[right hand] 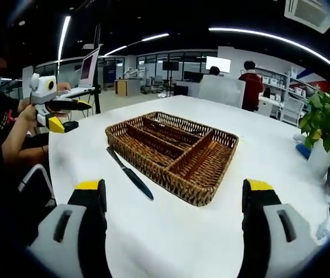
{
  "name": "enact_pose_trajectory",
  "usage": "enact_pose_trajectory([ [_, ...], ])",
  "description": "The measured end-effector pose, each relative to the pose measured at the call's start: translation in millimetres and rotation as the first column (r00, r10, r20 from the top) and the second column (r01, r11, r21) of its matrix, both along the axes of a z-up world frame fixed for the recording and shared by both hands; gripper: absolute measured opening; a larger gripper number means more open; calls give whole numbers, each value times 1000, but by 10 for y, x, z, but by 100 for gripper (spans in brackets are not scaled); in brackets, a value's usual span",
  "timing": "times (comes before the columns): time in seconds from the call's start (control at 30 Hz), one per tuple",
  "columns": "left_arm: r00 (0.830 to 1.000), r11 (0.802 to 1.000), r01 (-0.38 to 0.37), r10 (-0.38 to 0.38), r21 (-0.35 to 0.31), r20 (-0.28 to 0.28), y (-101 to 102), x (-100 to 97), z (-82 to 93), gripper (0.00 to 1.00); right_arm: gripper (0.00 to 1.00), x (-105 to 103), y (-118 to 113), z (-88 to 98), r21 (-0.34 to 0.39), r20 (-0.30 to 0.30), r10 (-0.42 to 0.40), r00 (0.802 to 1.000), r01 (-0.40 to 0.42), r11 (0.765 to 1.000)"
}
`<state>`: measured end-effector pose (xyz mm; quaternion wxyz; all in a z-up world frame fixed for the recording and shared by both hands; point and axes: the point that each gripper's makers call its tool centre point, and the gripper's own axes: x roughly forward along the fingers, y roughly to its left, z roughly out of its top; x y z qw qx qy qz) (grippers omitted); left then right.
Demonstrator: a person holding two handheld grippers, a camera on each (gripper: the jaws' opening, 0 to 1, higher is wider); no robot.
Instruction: Arrange the knives, forks, and spoons in their matching storage slots by inserting each utensil handle-first until every utensil is classified and aligned in the correct compartment
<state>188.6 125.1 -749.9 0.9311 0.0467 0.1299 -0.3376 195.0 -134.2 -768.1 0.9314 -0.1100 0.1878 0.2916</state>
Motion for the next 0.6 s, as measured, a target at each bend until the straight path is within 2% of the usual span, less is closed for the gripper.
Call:
enact_pose_trajectory([
  [0.6, 1000, 1000, 6, -6, 4, 2, -9, -52, -7, 99, 100, -3, 24, 22, -31, -1, 28, 1000, -28, 999],
])
